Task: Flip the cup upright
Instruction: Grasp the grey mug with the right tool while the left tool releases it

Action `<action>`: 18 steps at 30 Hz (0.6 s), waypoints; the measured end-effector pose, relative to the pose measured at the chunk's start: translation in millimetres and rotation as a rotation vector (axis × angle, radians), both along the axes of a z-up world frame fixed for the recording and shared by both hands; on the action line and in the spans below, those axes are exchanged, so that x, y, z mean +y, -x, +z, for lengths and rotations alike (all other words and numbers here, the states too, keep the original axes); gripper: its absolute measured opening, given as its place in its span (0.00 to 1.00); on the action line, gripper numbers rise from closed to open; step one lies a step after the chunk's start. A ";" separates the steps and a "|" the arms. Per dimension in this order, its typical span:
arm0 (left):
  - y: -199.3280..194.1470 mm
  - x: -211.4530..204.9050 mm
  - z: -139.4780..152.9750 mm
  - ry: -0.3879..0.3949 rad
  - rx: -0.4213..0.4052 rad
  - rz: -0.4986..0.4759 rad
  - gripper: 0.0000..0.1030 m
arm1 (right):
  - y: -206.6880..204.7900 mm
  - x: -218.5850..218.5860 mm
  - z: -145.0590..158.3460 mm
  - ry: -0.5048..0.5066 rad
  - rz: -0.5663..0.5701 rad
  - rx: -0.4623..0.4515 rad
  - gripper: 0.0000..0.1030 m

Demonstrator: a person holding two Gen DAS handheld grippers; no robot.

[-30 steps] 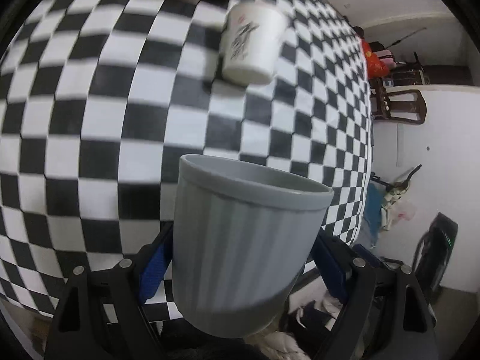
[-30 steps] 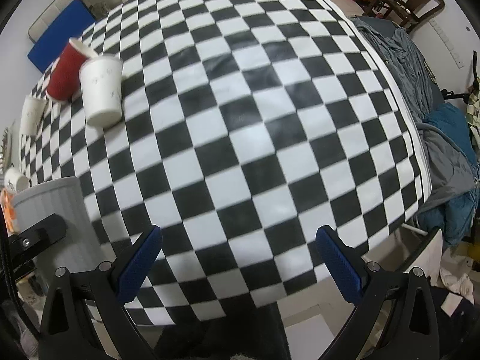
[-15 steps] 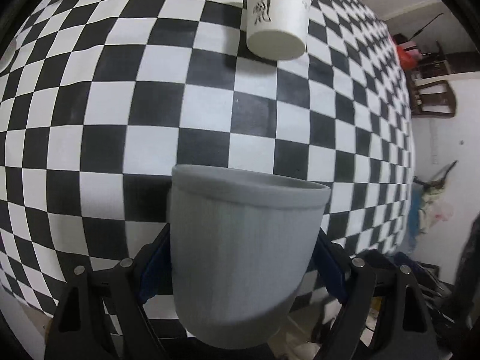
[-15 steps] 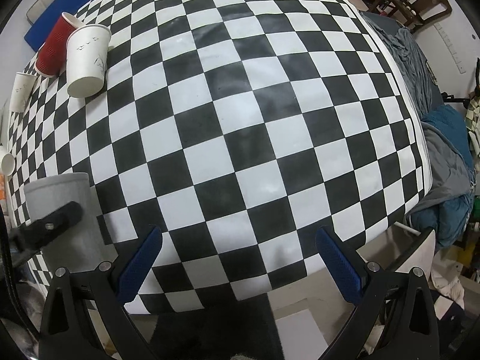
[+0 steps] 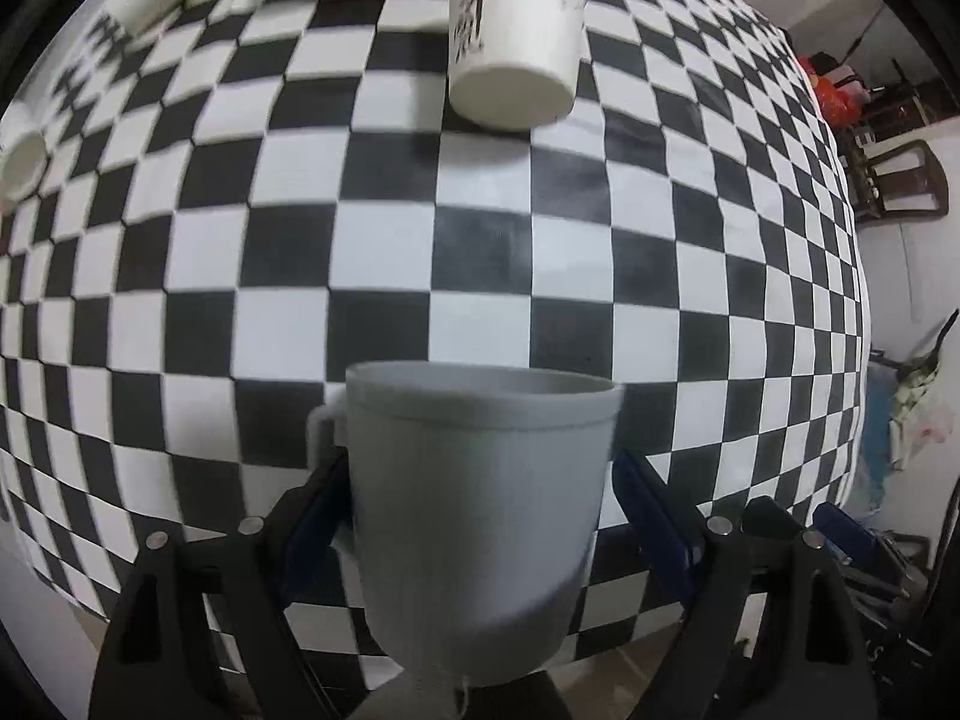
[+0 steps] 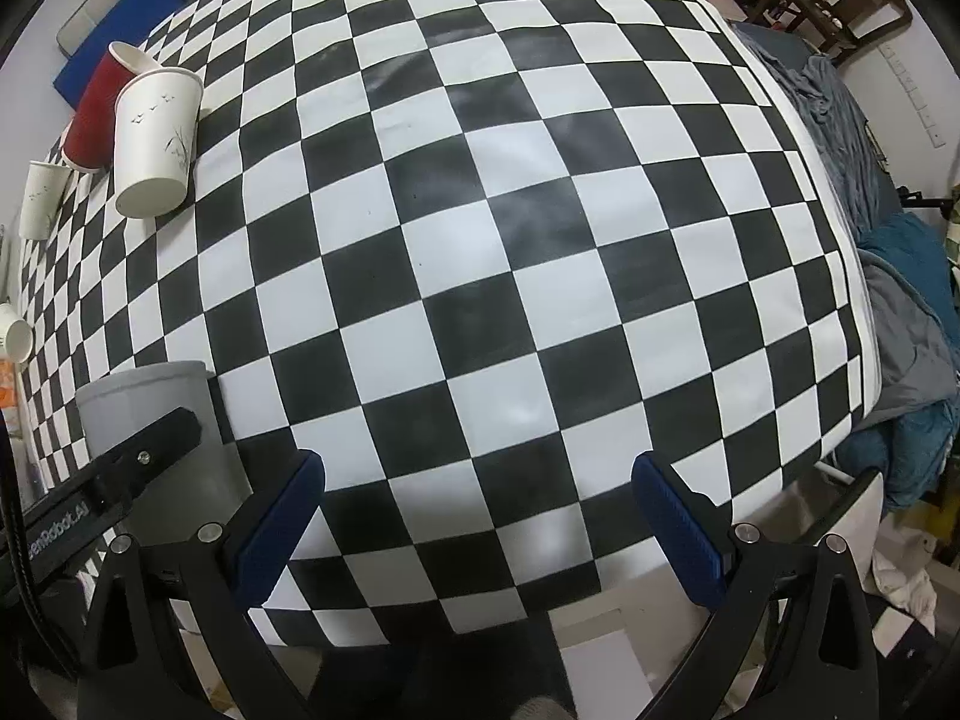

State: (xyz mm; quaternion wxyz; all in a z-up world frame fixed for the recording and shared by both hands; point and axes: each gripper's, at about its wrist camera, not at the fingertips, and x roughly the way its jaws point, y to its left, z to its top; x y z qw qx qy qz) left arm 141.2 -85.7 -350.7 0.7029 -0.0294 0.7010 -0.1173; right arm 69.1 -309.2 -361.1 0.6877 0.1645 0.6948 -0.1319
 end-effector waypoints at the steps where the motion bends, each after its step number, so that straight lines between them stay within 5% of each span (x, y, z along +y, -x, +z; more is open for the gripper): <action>1: 0.3 1.7 5.1 -0.006 -0.023 -0.003 0.87 | -0.1 -0.1 0.1 -0.008 0.000 -0.001 1.00; 9: 12.7 36.8 55.3 -0.039 -0.204 -0.003 0.93 | -3.5 18.5 22.3 0.001 0.053 -0.045 1.00; 14: 33.7 70.3 82.2 -0.151 -0.329 -0.016 0.93 | -3.6 50.1 44.0 -0.023 0.102 -0.070 1.00; 18: 45.6 92.5 85.7 -0.187 -0.337 0.000 0.93 | -3.9 86.0 57.6 -0.042 0.154 -0.083 1.00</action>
